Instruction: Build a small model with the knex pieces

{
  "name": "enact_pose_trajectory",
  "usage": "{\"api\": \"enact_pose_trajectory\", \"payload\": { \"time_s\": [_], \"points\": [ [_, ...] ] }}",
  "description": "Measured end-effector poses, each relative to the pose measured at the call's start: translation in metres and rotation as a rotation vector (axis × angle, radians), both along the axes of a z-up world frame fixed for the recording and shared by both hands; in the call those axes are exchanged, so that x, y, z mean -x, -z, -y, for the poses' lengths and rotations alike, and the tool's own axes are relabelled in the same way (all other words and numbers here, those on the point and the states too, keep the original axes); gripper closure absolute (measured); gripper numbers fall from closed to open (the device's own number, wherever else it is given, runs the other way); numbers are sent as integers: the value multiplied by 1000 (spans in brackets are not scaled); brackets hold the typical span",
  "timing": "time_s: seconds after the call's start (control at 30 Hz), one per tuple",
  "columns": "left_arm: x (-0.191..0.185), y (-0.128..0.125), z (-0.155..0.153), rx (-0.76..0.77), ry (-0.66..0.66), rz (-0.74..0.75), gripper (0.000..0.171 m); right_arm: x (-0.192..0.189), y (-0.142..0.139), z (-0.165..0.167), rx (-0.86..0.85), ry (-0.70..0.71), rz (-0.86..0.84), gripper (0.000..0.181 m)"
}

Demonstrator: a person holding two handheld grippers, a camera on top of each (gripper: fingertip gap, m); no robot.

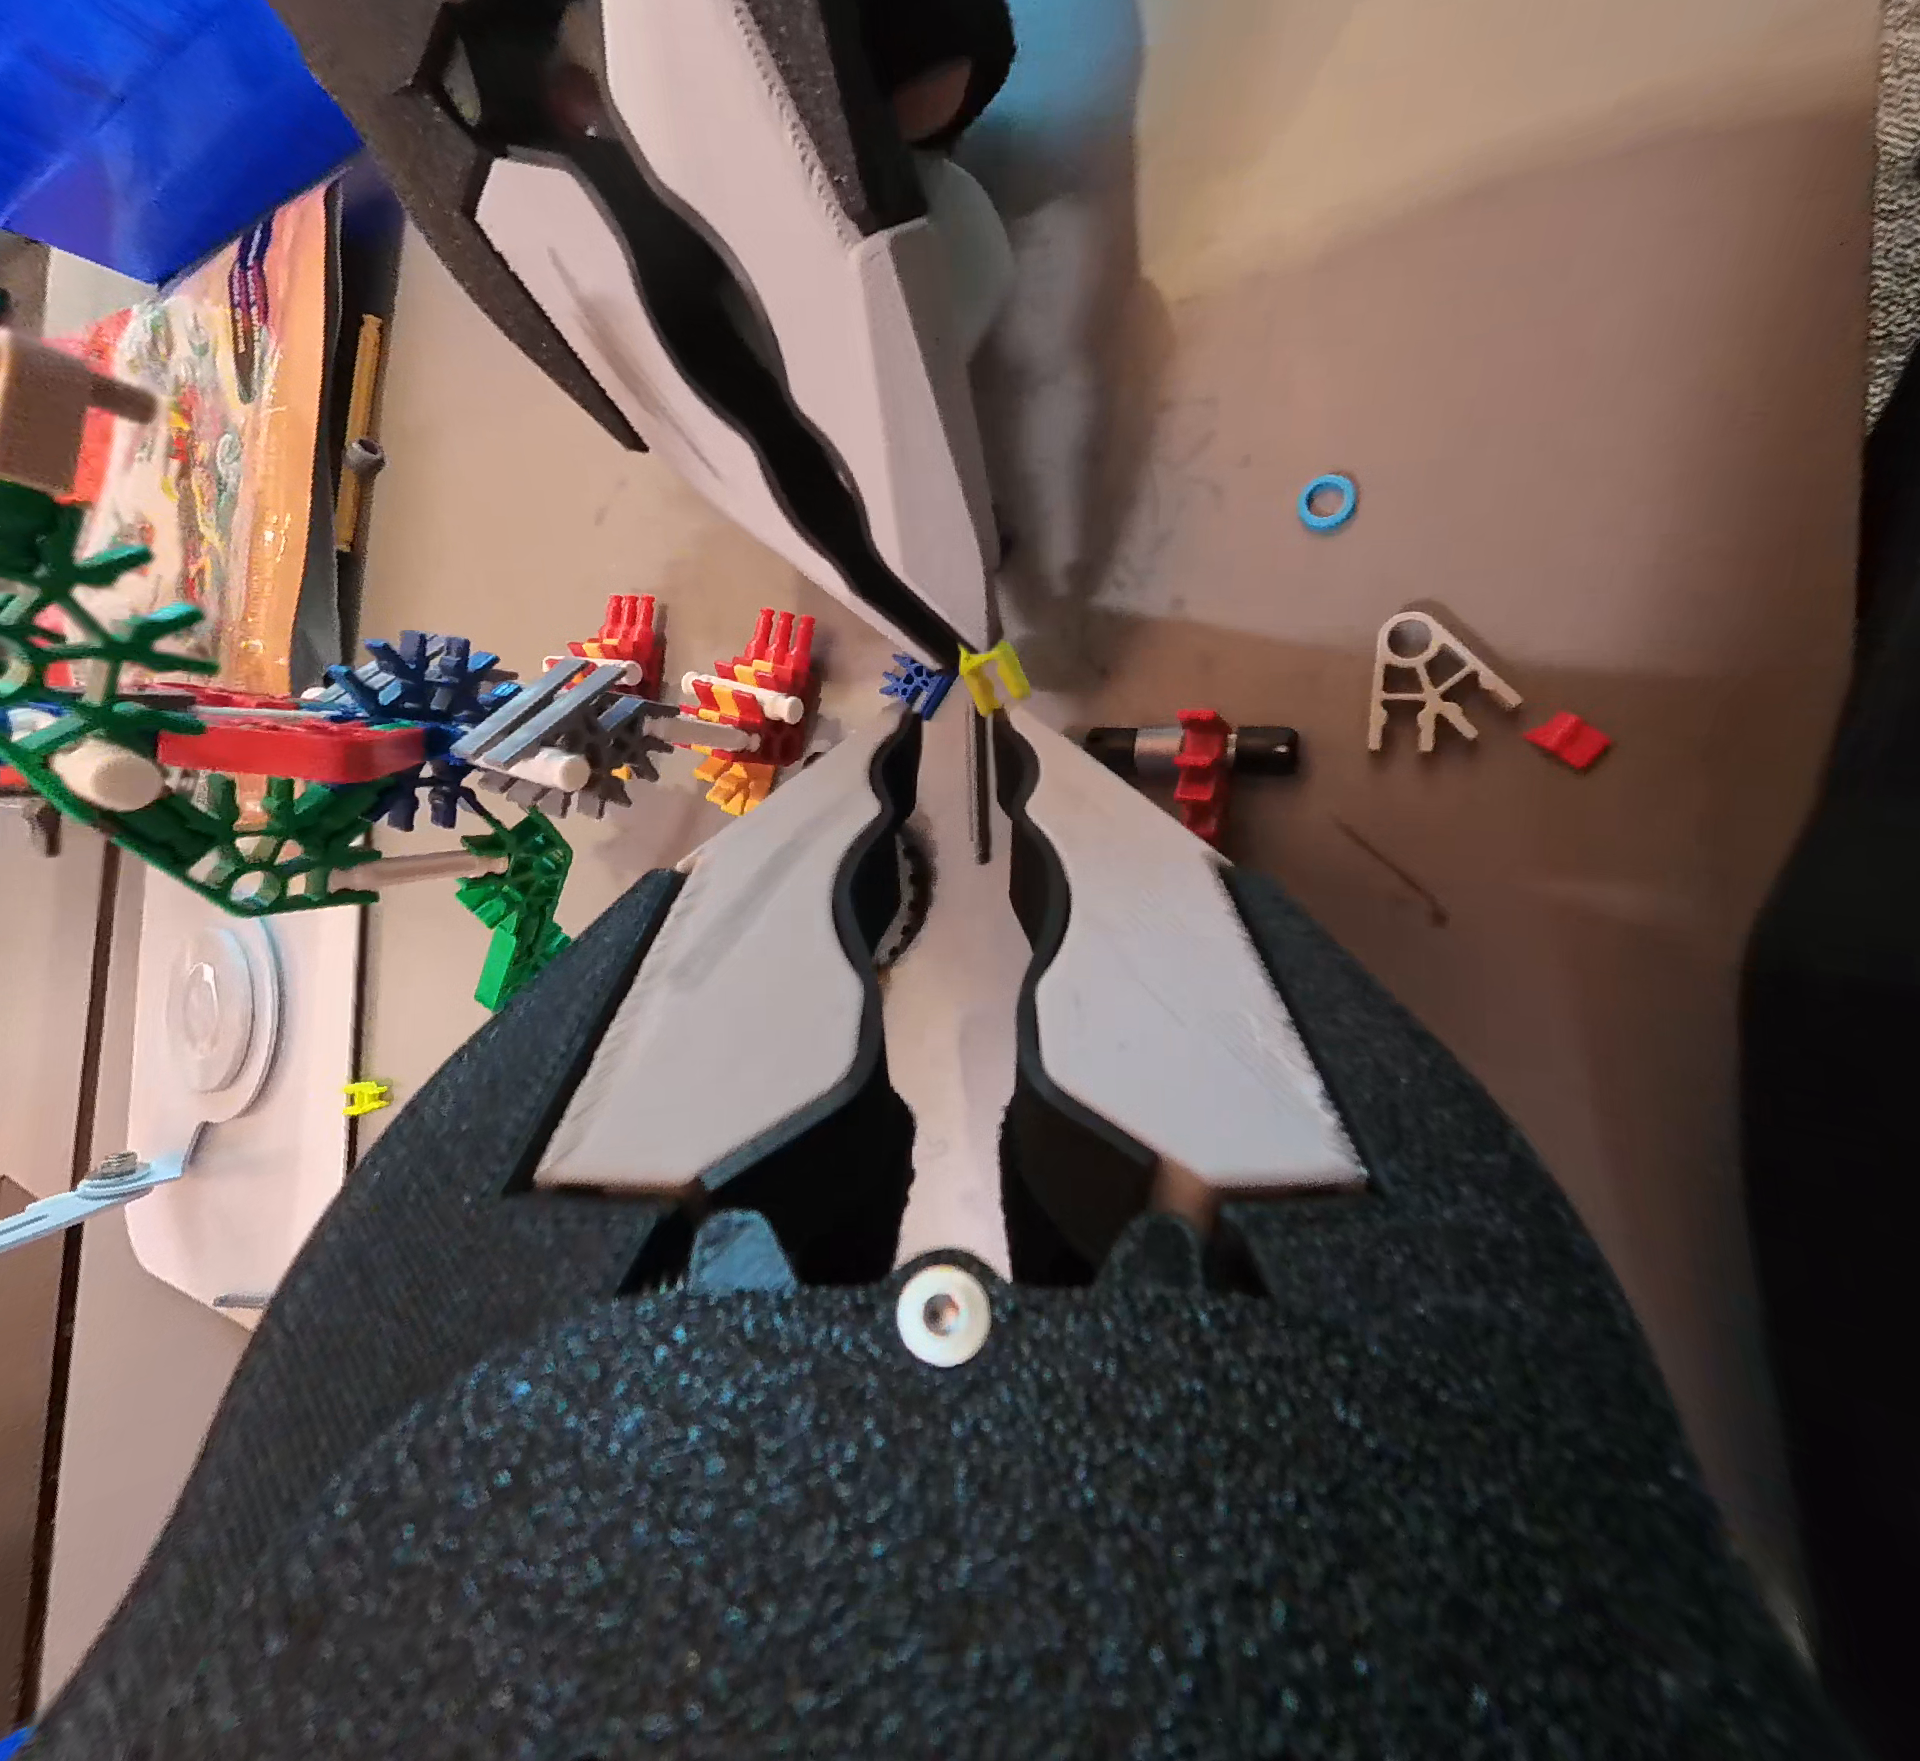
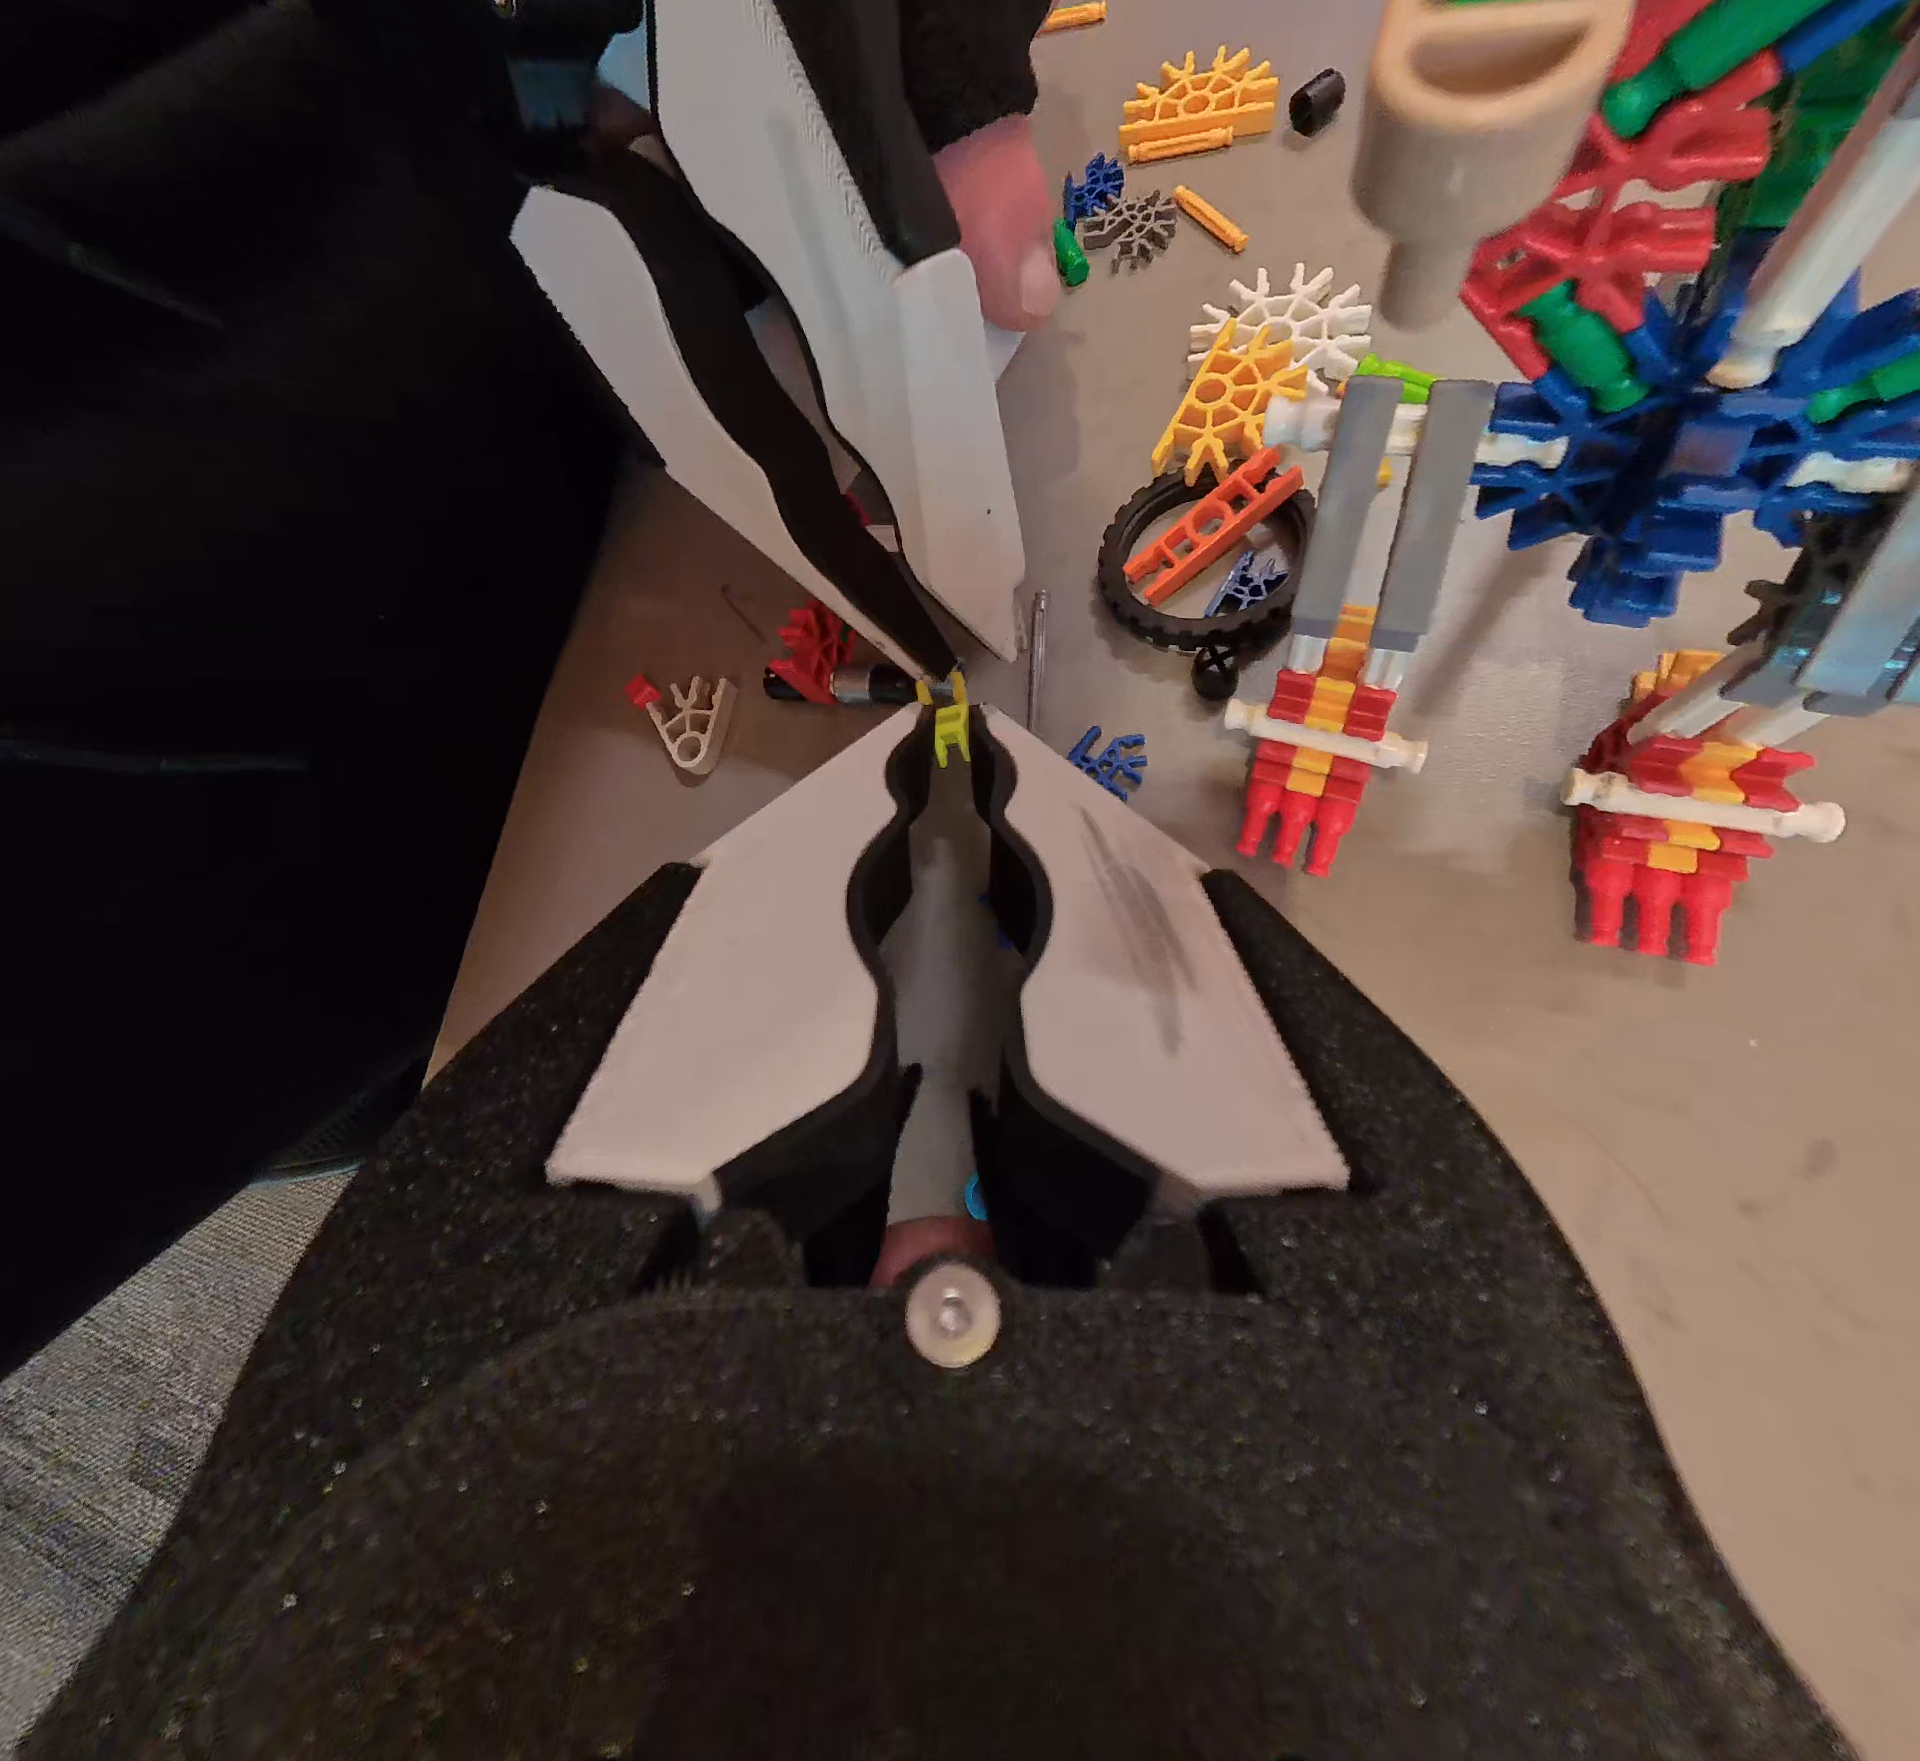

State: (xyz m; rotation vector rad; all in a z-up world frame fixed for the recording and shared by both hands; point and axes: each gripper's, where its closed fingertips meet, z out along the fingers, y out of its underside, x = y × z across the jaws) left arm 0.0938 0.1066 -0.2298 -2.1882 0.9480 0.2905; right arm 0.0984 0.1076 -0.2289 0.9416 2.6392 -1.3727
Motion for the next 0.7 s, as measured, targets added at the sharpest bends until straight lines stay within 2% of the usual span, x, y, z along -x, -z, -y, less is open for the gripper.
{"api": "enact_pose_trajectory", "payload": {
  "time_s": [0.7],
  "points": [
    [-3,-2,-3,-9,-8,44,160,6,-5,-3,14,27,-15,176]
  ]
}}
